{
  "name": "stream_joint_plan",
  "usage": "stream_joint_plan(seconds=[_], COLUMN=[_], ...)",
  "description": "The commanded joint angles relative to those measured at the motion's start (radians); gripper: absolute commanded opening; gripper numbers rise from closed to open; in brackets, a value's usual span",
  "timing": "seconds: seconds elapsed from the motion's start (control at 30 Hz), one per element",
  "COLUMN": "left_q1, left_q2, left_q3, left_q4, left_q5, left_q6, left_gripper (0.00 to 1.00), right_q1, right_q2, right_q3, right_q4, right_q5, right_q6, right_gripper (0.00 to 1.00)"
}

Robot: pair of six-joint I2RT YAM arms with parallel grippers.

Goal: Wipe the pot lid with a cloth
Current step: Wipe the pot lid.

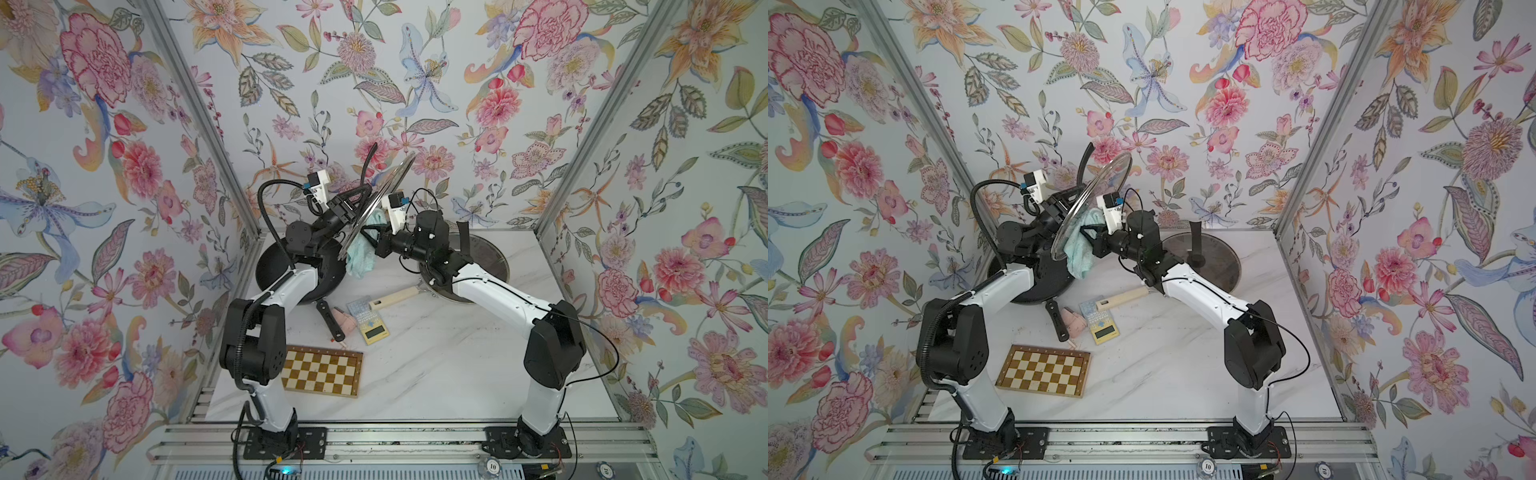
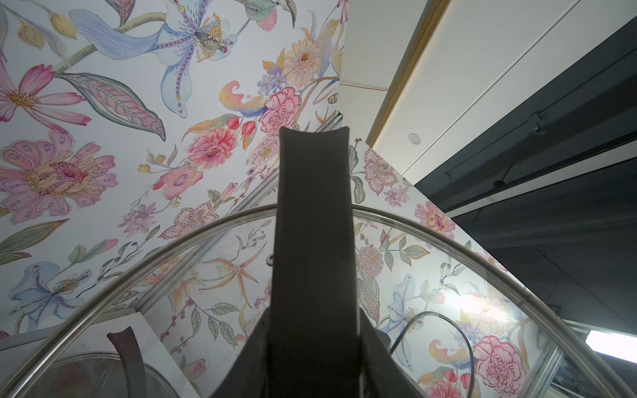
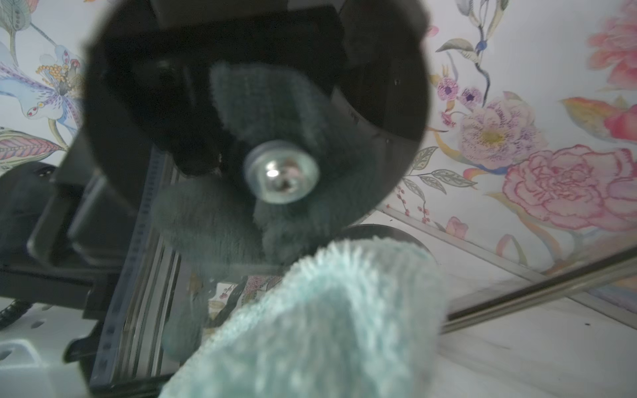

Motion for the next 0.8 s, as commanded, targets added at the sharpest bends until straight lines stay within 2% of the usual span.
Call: stream_joint_plan(seconds=[0.0, 0.17, 0.27, 0.4, 0.57, 0.77], left_q1=[-0.035, -0.034, -0.035, -0.035, -0.033, -0.033], left_q2=[0.01, -0.001, -0.01, -0.013, 0.003, 0.03], left_q3=[0.021, -0.011, -0.022, -0.031, -0.02, 0.007], left_q4=[0.174, 0.199, 0.195, 0.191, 0.183, 0.169], left_q5=[-0.023, -0.023, -0.01, 0.0, -0.016, -0.028], left_q6=[-0.069, -0.083, -0.08, -0.077, -0.075, -0.073], left_gripper=[0.0, 0.0, 0.0, 0.0, 0.0, 0.0], right_q1=[0.0, -0.082, -0.149, -0.18, -0.14, -0.003], right_q2=[-0.044, -0.03, -0.034, -0.042, -0.041, -0.053], right_q3=[0.105, 0.137, 0.114, 0.076, 0.075, 0.1], right_q4=[0.086, 0.158, 0.192, 0.197, 0.136, -0.003], right_q5=[0.011, 0.112, 0.131, 0.16, 0.124, 0.01], right_q6=[-0.025, 0.033, 0.066, 0.077, 0.048, -0.107], right_gripper=[0.0, 0.0, 0.0, 0.0, 0.0, 0.0])
